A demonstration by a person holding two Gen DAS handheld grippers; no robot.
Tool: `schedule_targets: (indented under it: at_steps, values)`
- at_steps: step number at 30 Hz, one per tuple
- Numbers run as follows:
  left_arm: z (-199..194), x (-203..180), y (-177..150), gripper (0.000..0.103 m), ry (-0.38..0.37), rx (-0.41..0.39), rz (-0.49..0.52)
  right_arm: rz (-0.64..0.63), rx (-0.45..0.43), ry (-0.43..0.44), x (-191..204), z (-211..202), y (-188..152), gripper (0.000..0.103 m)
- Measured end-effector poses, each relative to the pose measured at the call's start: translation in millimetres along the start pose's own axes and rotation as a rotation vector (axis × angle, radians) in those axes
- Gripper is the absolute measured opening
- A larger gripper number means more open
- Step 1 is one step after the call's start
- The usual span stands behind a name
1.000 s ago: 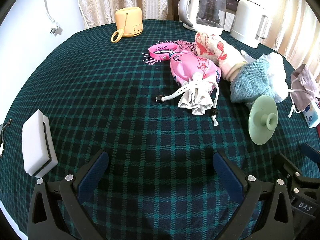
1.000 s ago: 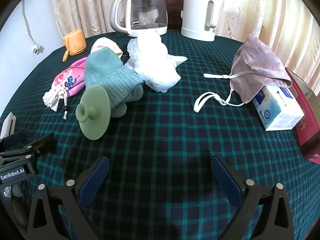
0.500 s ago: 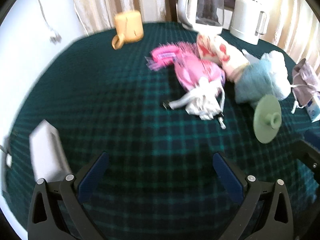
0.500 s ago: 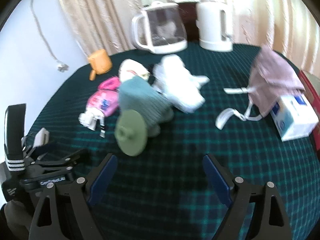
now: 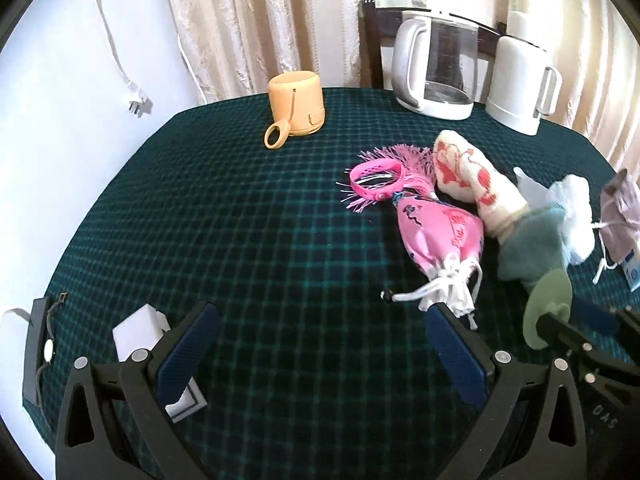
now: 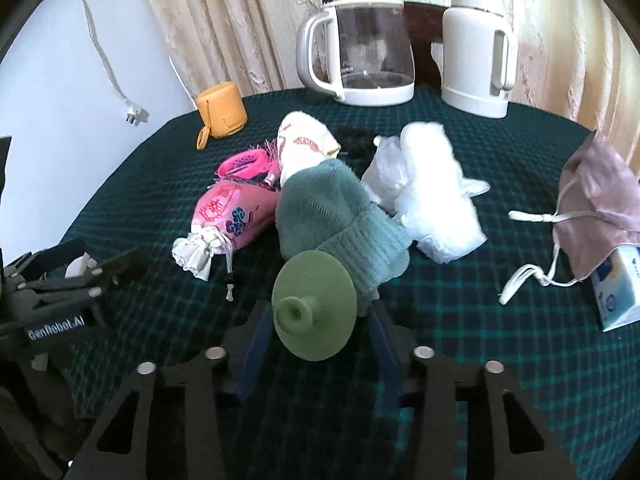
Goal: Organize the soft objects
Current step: 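Grasp the green silicone suction lid with the right gripper, then grasp the pink drawstring pouch by its tied end with the left gripper while the right lifts the lid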
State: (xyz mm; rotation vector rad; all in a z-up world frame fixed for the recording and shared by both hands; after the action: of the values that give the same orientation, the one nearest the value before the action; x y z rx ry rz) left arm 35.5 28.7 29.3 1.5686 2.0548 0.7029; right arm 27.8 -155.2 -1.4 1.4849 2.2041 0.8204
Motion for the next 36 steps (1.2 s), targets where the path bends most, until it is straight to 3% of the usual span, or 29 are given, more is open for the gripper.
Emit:
schedule_targets:
  at_steps: [7,12,25,32,36]
  values:
    - [6,-5,3,0.103,-0.008,0.003,0.001,0.010,-0.025,0.023,-1,-3,-1,0.039]
    - [9,-11,4,0.103,-0.029,0.029,-0.007,0.034,-0.025,0.038,-5,-5,-4,0.038]
    - [4,-47,19,0.103,-0.062,0.003,0.047,0.083,-0.039,0.058,-18,-20,-13,0.038]
    - [36,-61,22,0.103,-0.067,0.114,0.048,0.101,-0.038,0.073,-25,-19,-17,0.038]
    - [49,-66,21,0.103,-0.064,0.126,0.046,0.108,-0.032,0.089,-27,-15,-18,0.038]
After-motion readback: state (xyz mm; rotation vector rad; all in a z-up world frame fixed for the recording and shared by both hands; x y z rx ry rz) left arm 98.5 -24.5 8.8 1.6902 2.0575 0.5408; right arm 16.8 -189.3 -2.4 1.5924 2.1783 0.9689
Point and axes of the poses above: each gripper's, at about its wrist camera, not at the fingertips, and z roughly the way its jaws point, x to its left, y to its top, the point moved 2 cm from there along z, roughly the way its jaws point, and after that the axes turned 11 degrees about -z, right-handed, at the moved point
